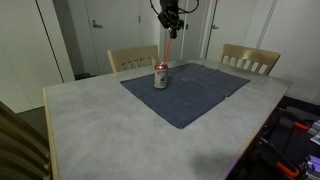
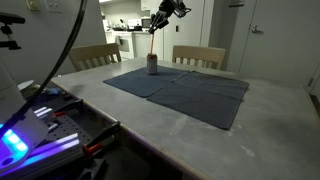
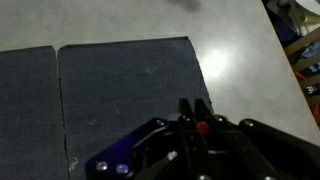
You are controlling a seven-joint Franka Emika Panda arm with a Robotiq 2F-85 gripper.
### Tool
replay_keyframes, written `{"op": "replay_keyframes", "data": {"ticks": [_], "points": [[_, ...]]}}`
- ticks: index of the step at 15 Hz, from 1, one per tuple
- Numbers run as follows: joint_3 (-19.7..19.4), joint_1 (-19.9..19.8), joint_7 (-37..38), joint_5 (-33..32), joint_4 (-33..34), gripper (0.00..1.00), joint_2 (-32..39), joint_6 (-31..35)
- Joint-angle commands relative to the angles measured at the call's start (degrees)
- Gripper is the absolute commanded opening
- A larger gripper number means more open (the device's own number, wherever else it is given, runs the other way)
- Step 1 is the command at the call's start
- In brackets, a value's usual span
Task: Remove the straw from the can and put it on the table
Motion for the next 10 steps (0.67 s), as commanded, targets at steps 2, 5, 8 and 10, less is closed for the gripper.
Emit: {"op": "replay_keyframes", "data": {"ticks": [2,5,8,10], "points": [[-0.56,0.90,1.49,-1.58,0.57,0.02,-0.91,-1.83],[-0.61,1.21,2.09,-2.35,0.60,0.02,-1.40,-2.27],[-0.61,1.55,2.75,-3.20,0.80,0.02,-1.79,-2.68],[-0.61,1.75,3.12,-3.77,0.85,0.02,-2.15,-2.88]]}}
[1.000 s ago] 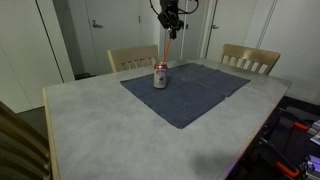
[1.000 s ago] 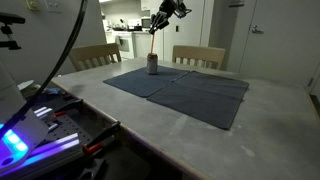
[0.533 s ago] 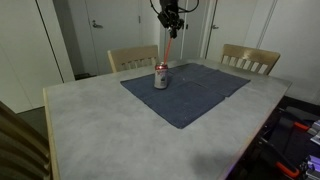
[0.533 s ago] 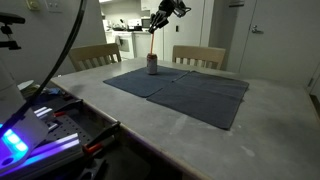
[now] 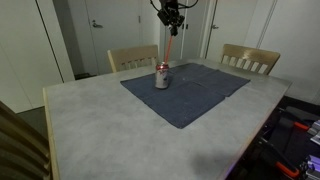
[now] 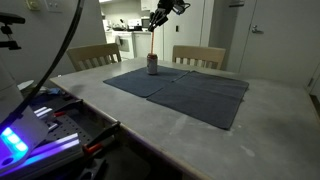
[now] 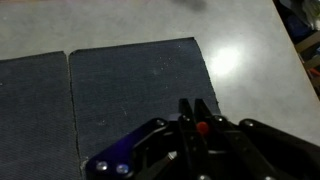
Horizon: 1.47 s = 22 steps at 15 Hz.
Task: Remove the straw from the can and put it on the table
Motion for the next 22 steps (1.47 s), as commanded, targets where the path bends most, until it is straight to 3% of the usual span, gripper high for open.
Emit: {"op": "replay_keyframes", "data": {"ticks": [1,22], "points": [[-0.60,0.75,1.00,-1.63,-0.33,0.02,-1.84,-1.63],[-0.62,3.41,5.22,-6.78,-2.06,0.02,-6.81,-1.66]]}}
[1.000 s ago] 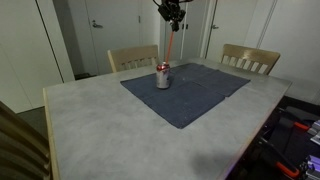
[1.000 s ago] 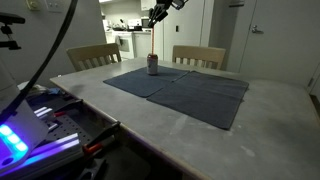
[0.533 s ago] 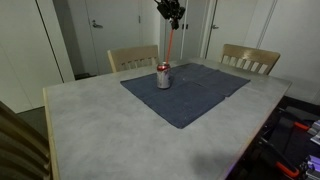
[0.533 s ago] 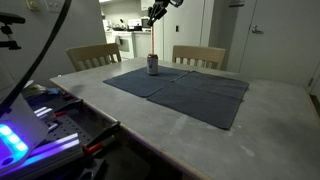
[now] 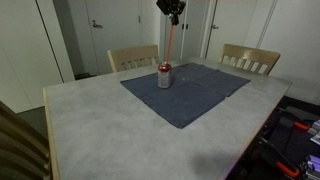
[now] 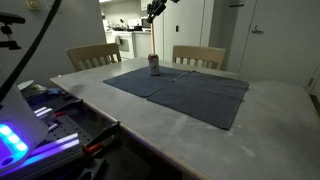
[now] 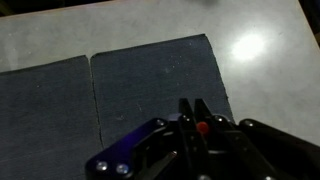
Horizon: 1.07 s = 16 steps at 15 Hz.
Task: Remove the straw from the can and put it on the table
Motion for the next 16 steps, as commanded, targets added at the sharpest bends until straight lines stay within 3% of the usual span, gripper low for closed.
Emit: {"op": "replay_keyframes", "data": {"ticks": [1,16], "points": [[-0.62,0.68,1.13,-1.30,-2.36,0.02,-2.81,-0.44],[-0.93,0.48,3.05,-2.71,-3.09,0.02,-5.38,-0.61]]}}
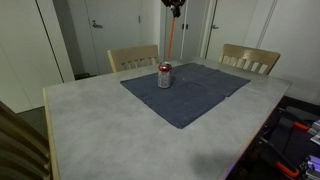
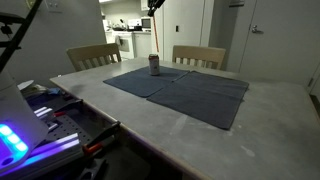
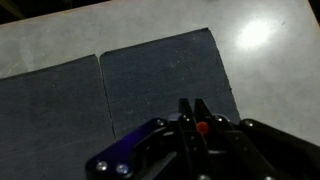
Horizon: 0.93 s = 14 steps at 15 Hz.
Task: Remove the straw from the can and put it on the table
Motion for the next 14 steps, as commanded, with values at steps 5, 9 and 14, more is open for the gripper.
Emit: {"op": "replay_keyframes", "data": {"ticks": [5,9,14], "points": [[-1.44,-0.86,1.73,-0.22,-5.19,0.02,-3.67,-0.11],[-2.54,-1.35,1.48,-1.00,-7.34,0.02,-4.62,1.00],[-4.40,-1.13,0.06,-4.61,-10.07,0.02,-5.31,5.13]]}}
